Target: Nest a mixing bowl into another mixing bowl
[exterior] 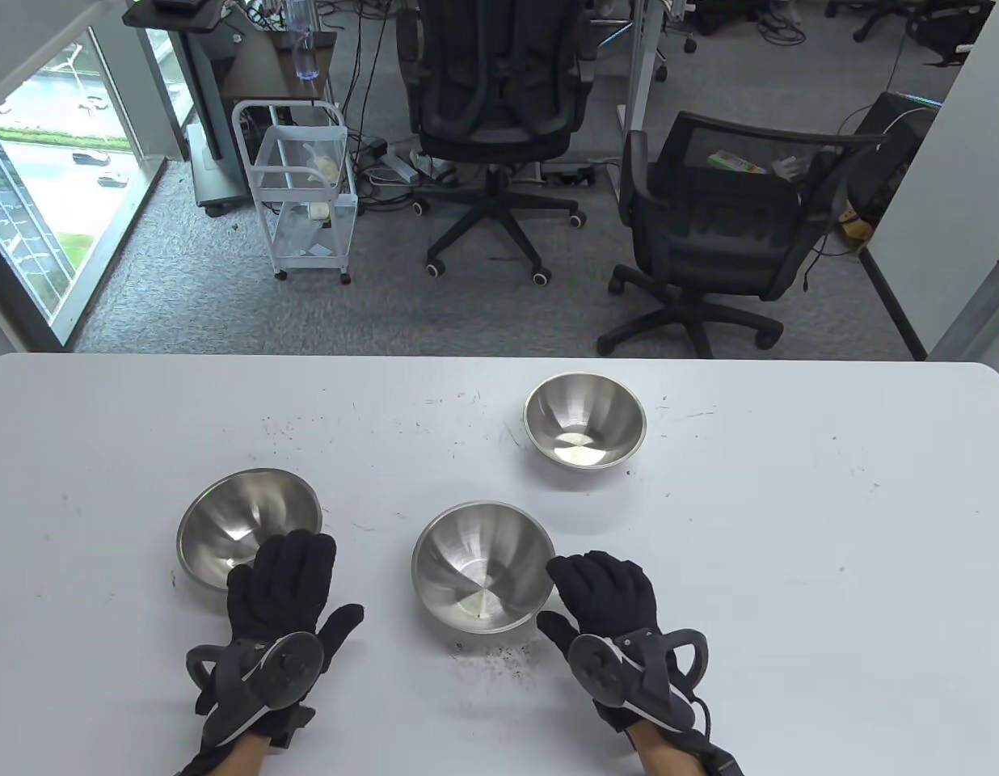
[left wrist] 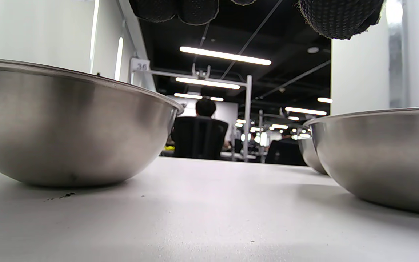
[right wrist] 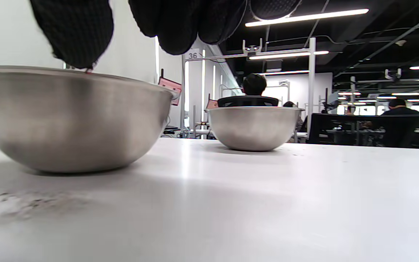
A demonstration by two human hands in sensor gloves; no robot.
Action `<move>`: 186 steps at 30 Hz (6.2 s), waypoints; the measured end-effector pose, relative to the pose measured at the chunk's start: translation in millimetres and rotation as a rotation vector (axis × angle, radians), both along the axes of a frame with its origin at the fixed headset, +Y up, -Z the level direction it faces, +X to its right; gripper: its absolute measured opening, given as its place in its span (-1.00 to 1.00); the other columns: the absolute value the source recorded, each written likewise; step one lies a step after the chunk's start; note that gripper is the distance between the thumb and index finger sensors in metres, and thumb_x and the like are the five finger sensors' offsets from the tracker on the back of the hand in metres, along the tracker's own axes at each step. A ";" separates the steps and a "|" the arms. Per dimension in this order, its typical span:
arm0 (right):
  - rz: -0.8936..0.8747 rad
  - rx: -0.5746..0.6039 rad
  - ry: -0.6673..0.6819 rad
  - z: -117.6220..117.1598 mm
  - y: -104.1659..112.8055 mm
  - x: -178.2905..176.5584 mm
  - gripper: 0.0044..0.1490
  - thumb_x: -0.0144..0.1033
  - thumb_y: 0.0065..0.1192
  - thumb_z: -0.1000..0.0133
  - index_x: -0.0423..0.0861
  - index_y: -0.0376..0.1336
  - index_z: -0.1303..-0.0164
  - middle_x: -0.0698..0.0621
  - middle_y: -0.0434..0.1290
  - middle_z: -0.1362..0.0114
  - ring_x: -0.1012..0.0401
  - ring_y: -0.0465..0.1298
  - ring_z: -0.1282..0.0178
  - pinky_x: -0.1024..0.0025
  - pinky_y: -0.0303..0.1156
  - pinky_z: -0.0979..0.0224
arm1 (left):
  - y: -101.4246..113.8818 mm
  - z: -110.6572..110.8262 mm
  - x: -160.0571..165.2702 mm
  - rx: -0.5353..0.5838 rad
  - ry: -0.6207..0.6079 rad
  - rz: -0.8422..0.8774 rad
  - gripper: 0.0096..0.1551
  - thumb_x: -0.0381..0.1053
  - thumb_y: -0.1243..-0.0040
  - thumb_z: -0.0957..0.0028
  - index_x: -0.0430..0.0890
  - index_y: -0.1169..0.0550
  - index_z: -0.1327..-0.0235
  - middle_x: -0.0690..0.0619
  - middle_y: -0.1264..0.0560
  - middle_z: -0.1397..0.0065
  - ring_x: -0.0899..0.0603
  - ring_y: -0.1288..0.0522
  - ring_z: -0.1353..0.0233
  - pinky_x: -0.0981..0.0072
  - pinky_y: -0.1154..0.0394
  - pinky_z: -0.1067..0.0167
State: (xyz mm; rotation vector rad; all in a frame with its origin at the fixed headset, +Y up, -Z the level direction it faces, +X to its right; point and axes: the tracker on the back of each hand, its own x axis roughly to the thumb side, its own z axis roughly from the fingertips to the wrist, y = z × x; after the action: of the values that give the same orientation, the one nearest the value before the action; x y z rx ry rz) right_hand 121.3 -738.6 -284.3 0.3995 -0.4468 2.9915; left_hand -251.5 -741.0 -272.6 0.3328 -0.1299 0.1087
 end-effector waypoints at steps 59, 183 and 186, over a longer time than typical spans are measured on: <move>-0.058 0.029 -0.164 -7.7 0.3 41.3 -0.14 0.21 0.41 0.05 0.10 0.28 -0.46 0.09 0.47 -0.49 0.03 0.42 -0.55 -0.14 0.25 -0.55 | -7.5 -24.9 -37.7 -0.109 0.296 -0.139 -0.54 0.21 -0.18 -0.12 0.29 -0.68 -0.26 0.24 -0.80 -0.28 -0.15 -0.65 -0.47 -0.39 -0.27 -0.49; -0.123 0.025 -0.153 -5.4 3.2 44.5 -0.14 0.21 0.41 0.04 0.10 0.28 -0.46 0.09 0.47 -0.49 0.03 0.42 -0.55 -0.14 0.25 -0.55 | -1.4 0.7 136.9 -0.137 -0.339 -0.203 -0.53 0.09 -0.12 -0.16 0.38 -0.65 -0.30 0.28 -0.80 -0.34 -0.18 -0.68 -0.44 -0.35 -0.30 -0.51; -0.122 0.022 -0.150 -5.4 3.0 44.0 -0.15 0.21 0.41 0.04 0.10 0.28 -0.46 0.09 0.47 -0.49 0.03 0.42 -0.55 -0.14 0.25 -0.55 | -2.3 1.3 137.2 -0.133 -0.339 -0.219 -0.53 0.09 -0.11 -0.16 0.39 -0.65 -0.30 0.28 -0.80 -0.34 -0.17 -0.68 -0.45 -0.35 -0.29 -0.51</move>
State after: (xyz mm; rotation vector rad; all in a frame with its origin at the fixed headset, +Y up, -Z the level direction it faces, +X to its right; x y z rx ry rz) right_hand 165.3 -735.5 -289.7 0.1433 -0.4979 2.9111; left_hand -114.4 -743.3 -271.3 0.1635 -0.4913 -0.0446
